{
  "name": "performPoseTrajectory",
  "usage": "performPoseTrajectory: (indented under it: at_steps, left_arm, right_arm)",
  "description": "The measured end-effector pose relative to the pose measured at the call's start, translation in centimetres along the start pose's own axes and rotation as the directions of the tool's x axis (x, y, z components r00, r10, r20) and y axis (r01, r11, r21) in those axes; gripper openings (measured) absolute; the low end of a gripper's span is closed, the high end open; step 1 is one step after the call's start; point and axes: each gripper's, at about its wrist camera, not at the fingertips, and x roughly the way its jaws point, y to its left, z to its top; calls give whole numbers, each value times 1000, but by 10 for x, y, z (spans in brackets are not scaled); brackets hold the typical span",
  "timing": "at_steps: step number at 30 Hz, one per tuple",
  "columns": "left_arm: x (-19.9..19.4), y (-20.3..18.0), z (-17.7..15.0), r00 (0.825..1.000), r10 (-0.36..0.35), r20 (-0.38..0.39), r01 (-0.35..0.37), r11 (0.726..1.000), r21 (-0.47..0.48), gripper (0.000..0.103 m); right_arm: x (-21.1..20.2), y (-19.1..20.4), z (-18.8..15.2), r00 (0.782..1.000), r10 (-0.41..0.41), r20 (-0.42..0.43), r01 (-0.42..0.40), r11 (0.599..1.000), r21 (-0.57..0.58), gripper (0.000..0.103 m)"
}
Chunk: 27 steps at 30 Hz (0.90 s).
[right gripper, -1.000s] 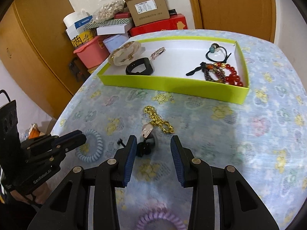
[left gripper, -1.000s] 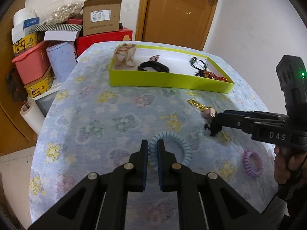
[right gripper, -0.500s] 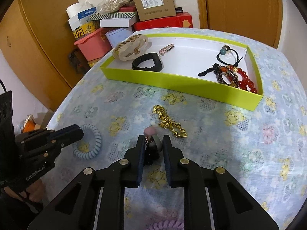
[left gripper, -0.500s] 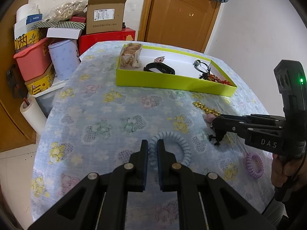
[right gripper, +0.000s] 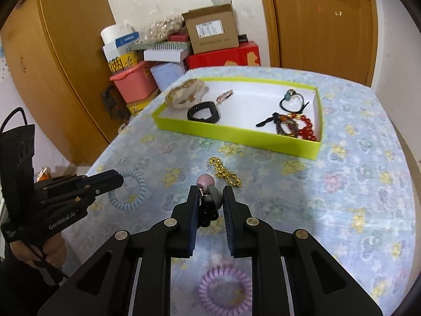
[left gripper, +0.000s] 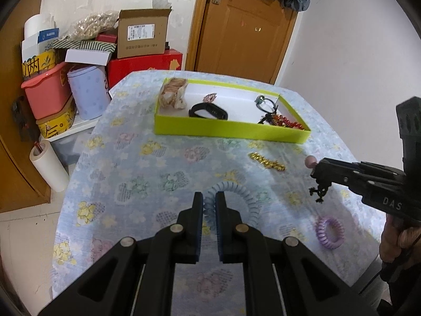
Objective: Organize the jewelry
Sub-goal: 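Grasp the blue coil hair tie with the left tool while the right tool grasps the black hair tie, then carry both hair ties into the tray and open both tools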
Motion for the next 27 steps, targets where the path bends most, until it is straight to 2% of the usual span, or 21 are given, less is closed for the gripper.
performPoseTrajectory:
  at_steps: [13, 20, 27]
  left_arm:
    - [2, -26, 15, 1000, -16, 6, 16, 1000, 22, 9]
    - [15, -31, 45, 999, -16, 30, 14, 999, 39, 9]
    - [46, -32, 83, 999, -10, 36, 8, 998, 61, 9]
  right_arm:
    - [-21, -16, -4, 999, -7, 38, 5, 999, 32, 18]
    - [-17, -31, 17, 998, -33, 62, 32, 999, 17, 18]
    - [1, -53, 48, 996, -55, 71, 53, 998, 20, 18]
